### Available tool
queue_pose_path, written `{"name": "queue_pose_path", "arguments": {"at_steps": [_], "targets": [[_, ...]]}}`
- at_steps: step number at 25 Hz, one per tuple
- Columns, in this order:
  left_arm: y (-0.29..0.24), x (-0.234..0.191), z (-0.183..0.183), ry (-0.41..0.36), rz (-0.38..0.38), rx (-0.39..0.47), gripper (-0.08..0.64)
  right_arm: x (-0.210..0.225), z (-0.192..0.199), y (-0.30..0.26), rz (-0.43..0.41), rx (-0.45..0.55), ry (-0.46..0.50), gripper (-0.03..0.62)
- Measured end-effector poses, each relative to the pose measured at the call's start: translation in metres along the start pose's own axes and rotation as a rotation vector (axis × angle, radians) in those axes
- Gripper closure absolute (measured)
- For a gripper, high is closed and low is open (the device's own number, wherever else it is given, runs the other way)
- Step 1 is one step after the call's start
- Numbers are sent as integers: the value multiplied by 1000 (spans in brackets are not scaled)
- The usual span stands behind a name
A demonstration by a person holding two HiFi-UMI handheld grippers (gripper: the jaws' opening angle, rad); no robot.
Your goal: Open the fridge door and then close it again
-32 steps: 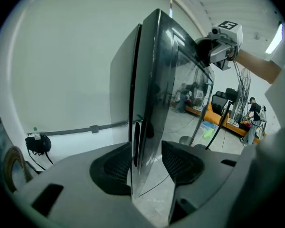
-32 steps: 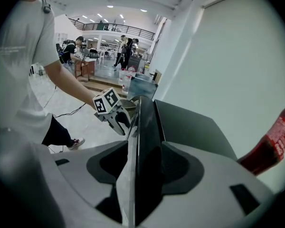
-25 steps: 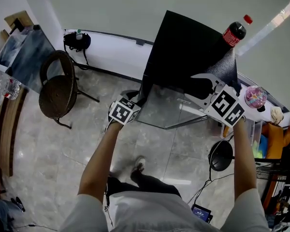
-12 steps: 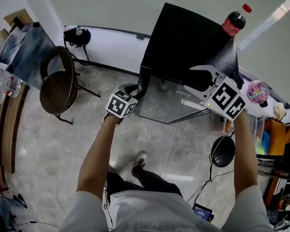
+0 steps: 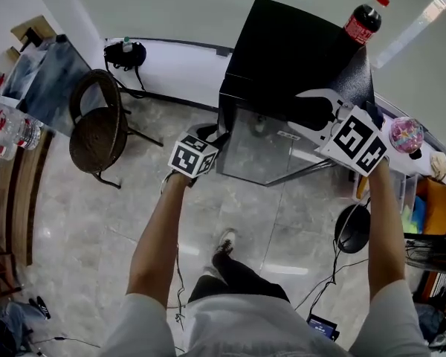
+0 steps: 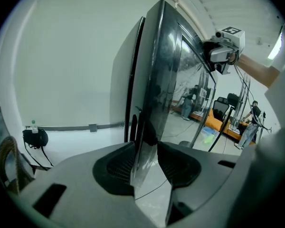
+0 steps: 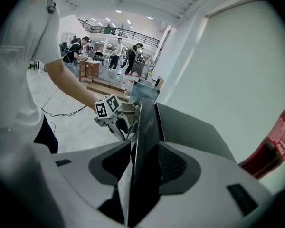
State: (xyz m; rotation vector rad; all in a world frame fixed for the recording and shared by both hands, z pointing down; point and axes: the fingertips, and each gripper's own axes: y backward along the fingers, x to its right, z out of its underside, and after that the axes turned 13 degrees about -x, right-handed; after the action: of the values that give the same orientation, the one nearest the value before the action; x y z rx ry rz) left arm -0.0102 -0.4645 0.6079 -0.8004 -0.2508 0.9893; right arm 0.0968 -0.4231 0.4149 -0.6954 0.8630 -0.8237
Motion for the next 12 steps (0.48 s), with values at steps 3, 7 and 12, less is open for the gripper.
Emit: {"name": "queue_pose_path", "arguments": {"at_steps": [3, 7, 12], "targets": [[-1, -1, -3, 12, -16, 16, 425, 2, 1, 0, 2, 3, 2, 413], [3, 5, 6, -24, -36, -3, 425, -6, 1, 2, -9, 29, 17, 413], [18, 22, 27, -10, -40, 15, 434, -22, -2, 8, -80, 59, 72, 413]]}}
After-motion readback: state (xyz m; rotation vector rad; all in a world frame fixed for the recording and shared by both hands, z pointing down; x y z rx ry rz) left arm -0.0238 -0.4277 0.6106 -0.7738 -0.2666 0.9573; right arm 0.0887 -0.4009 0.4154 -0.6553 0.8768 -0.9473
